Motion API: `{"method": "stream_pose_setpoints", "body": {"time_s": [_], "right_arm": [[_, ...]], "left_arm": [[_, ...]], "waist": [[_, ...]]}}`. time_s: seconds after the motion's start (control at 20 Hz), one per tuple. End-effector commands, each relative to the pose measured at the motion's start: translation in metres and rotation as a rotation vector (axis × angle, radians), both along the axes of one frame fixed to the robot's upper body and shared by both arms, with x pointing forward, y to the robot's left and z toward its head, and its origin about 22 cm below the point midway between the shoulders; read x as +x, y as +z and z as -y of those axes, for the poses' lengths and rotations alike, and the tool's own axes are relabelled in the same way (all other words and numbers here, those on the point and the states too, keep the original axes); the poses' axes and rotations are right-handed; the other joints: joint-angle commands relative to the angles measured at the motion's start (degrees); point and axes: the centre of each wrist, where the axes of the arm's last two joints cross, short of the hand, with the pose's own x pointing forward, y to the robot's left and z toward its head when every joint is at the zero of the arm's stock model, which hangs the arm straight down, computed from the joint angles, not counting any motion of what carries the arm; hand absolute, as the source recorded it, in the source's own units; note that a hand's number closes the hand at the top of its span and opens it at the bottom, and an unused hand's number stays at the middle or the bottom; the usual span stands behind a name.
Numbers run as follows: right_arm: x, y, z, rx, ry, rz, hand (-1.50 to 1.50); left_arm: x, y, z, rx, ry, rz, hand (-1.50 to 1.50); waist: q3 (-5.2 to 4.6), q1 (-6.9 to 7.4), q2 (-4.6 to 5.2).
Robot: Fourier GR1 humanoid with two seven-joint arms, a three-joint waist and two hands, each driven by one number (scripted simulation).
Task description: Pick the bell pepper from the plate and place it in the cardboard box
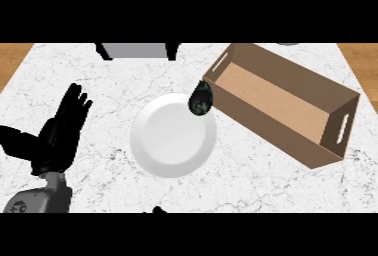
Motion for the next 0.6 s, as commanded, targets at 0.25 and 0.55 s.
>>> {"method": "stream_pose_setpoints", "body": {"time_s": [0.25,0.55], "right_arm": [[-0.066,0.067,0.039,0.092,0.219,0.163,1.50],[-0.040,0.098,0.028,0.366,-0.012,0.132,1.50]], "left_arm": [[-0.005,-0.006,0.004,-0.003,0.019,-0.008,0.00],[-0.012,-0.002,-0.007,0.012,0.057,0.007,0.00]], "waist": [[0.02,-1.62,0.06],[0.07,-2.46,-0.22]]}}
